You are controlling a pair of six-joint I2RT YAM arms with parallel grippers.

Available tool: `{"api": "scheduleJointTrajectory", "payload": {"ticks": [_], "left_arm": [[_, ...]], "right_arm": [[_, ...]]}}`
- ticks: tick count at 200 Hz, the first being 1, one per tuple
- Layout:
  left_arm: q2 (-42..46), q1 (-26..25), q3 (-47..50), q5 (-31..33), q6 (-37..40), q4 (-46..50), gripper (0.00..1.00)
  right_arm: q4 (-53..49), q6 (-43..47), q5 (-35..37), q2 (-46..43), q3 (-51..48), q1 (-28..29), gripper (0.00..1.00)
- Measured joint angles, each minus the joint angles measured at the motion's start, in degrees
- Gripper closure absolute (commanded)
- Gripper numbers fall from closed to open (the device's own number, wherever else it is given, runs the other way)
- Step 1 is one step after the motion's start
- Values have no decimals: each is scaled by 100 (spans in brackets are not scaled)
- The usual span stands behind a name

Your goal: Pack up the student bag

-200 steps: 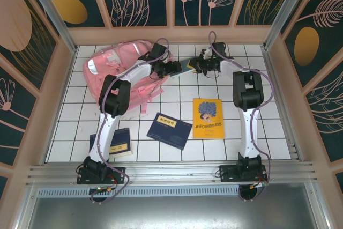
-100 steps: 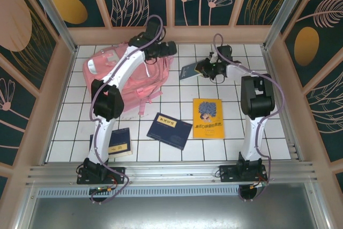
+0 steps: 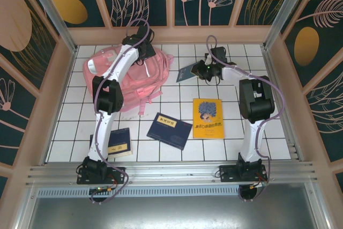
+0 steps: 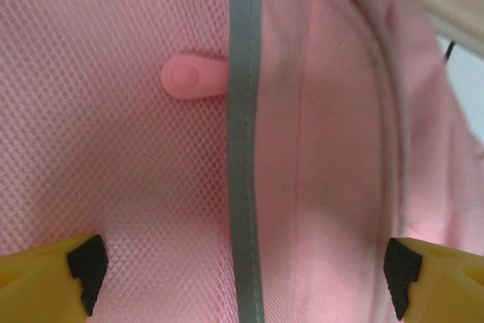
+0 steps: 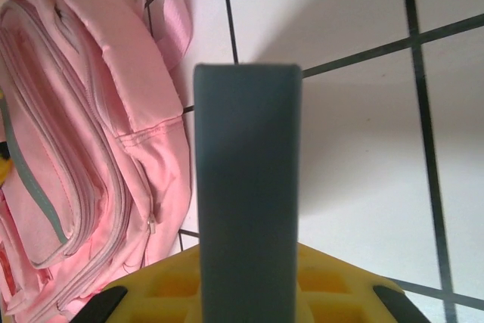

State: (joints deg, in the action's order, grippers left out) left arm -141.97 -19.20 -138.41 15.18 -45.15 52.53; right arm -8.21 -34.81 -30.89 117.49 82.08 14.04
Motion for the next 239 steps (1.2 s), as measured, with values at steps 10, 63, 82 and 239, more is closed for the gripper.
{"api": "scheduleJointTrajectory", "payload": {"ticks": [10, 63, 82, 239], "left_arm": [[-2, -2, 92, -81, -7, -44, 11], [96, -4, 752, -452, -63, -706, 30], [129, 17, 835, -588, -98, -824, 42], [448, 249, 1875, -1716, -26, -1982, 100]], "right_arm": [[4, 0, 0, 0, 0, 20, 100], [26, 0, 0, 0, -13, 28, 100], [26, 0, 0, 2, -13, 31, 100], [48, 2, 70, 31, -11, 105, 100]]}}
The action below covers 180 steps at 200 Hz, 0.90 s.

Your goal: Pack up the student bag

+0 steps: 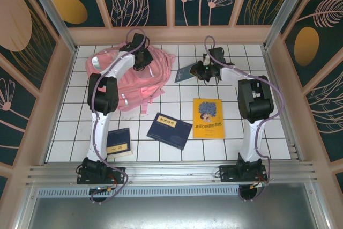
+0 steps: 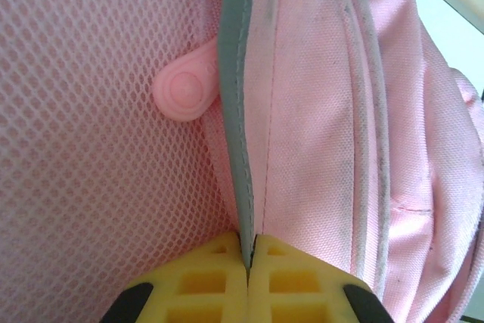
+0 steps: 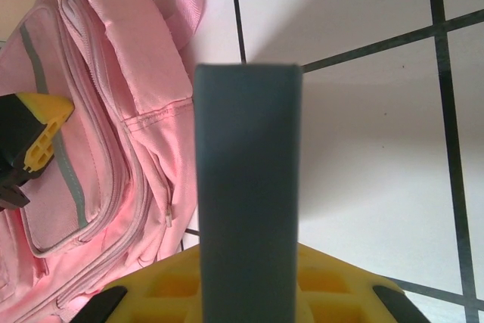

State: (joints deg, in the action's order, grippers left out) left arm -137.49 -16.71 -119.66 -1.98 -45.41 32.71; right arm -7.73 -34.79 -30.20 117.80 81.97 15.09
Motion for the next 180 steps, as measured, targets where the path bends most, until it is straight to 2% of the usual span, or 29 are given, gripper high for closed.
{"api": "scheduleJointTrajectory", "payload": {"ticks": [40, 73, 131, 180], "left_arm": [[339, 0, 271, -116, 389, -76, 100], [1172, -11, 970, -315, 901, -42, 100], [2876, -13, 2098, -942, 1873, 221, 100], [3967, -17, 2774, -1858, 2505, 378, 100]], "right_arm": [[-13, 4, 269, -177, -116, 83, 100], [-111, 22, 798, -778, -588, 120, 100], [-273, 15, 1694, -2162, -1709, 114, 100], [-195, 17, 1773, -3847, -2520, 122, 100]]}}
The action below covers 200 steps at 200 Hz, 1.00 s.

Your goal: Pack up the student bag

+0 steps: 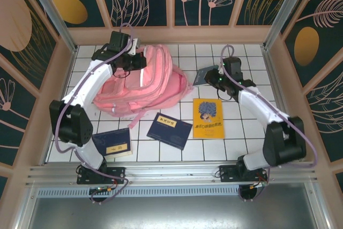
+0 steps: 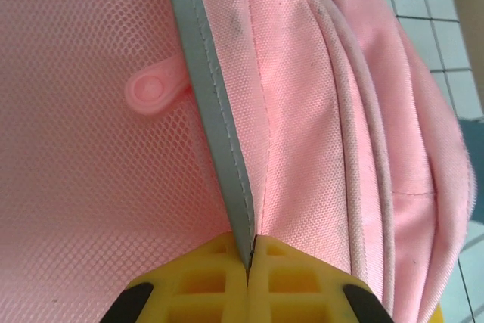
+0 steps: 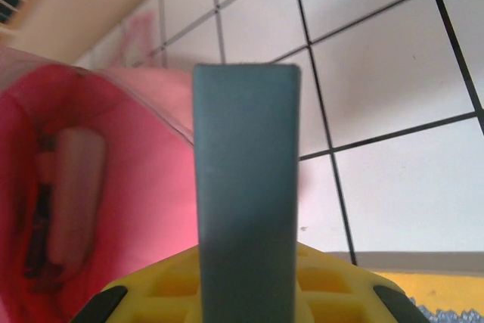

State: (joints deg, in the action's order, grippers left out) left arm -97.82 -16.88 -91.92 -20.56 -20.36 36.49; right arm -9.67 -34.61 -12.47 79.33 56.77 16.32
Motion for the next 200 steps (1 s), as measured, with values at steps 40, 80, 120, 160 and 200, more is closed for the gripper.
{"api": "scheduleJointTrajectory", "payload": {"ticks": [40, 80, 120, 160, 200], "left_arm": [[632, 0, 197, -393, 313, 118, 100], [798, 55, 205, -595, 490, 155, 100], [940, 452, 463, -1294, 442, -50, 100], [938, 527, 466, -1858, 352, -197, 100], [938, 610, 466, -2124, 236, -297, 100]], "right_arm": [[498, -17, -188, -1023, -549, 46, 100], [1032, -125, -994, -1440, -1078, 140, 100], [1996, -621, -1838, -1429, -1547, 297, 100], [3117, -1167, -2282, -516, -1556, 752, 100], [3803, -1661, -2369, 986, -861, 1193, 100]]}}
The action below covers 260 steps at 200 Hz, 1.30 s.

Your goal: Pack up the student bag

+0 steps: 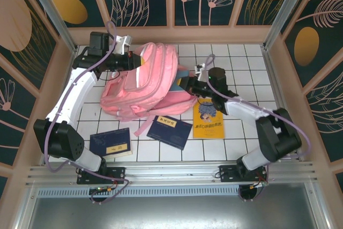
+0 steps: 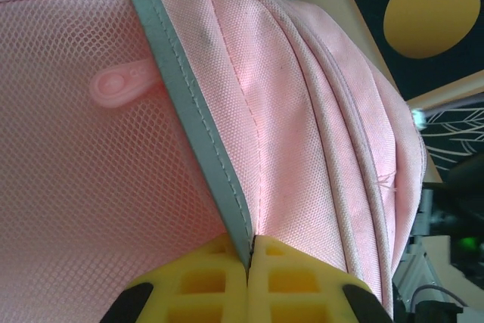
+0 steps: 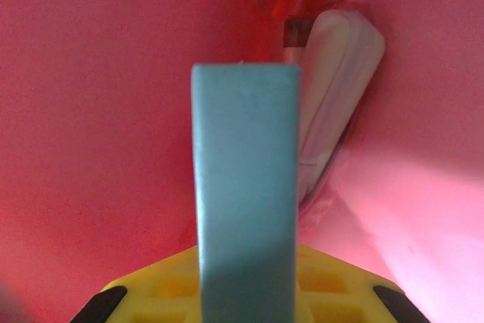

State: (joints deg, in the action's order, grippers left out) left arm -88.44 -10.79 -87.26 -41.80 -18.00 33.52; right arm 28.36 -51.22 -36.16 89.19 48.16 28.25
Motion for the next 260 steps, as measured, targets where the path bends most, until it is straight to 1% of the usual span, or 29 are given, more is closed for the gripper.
{"api": "scheduleJointTrajectory", "payload": {"ticks": [45, 72, 93, 112, 125, 134, 141, 152, 165, 184, 195, 199, 226, 260], "left_arm": [[0, 39, 61, -149, -92, -90, 100], [0, 39, 136, -179, -144, -166, 100], [0, 42, 140, -195, -197, -208, 100], [-7, 42, 144, -190, -243, -254, 100], [-24, 42, 144, -186, -269, -291, 100], [-39, 46, 144, -181, -289, -328, 100], [-55, 48, 144, -166, -308, -341, 100], [-68, 57, 144, -146, -319, -343, 100], [-68, 68, 144, -127, -328, -350, 100], [-68, 72, 144, -94, -328, -350, 100], [-68, 74, 144, -79, -328, -350, 100], [-68, 79, 144, -76, -328, -348, 100], [-66, 146, 160, -35, -334, -382, 100], [15, 289, 476, 42, -450, -678, 100]], "right_arm": [[411, -457, 37, 1589, 1322, 531, 100], [221, -564, 236, 2516, 2286, 852, 100], [4, -662, 424, 3056, 2892, 1012, 100], [-37, -787, 487, 3477, 3335, 1045, 97], [-55, -835, 487, 3744, 3646, 1043, 94], [-61, -857, 485, 3884, 3816, 1043, 88], [-74, -876, 485, 3954, 3908, 1043, 81], [-96, -879, 481, 4015, 4009, 1043, 69], [-160, -861, 481, 4019, 4050, 1043, 58], [-181, -706, 485, 3943, 3989, 1021, 36], [-210, -584, 507, 3786, 3847, 999, 32], [-238, -546, 527, 3709, 3777, 994, 28], [-474, -188, 538, 3154, 3285, 852, 25], [-608, 177, 509, 2240, 2583, 507, 27]]}}
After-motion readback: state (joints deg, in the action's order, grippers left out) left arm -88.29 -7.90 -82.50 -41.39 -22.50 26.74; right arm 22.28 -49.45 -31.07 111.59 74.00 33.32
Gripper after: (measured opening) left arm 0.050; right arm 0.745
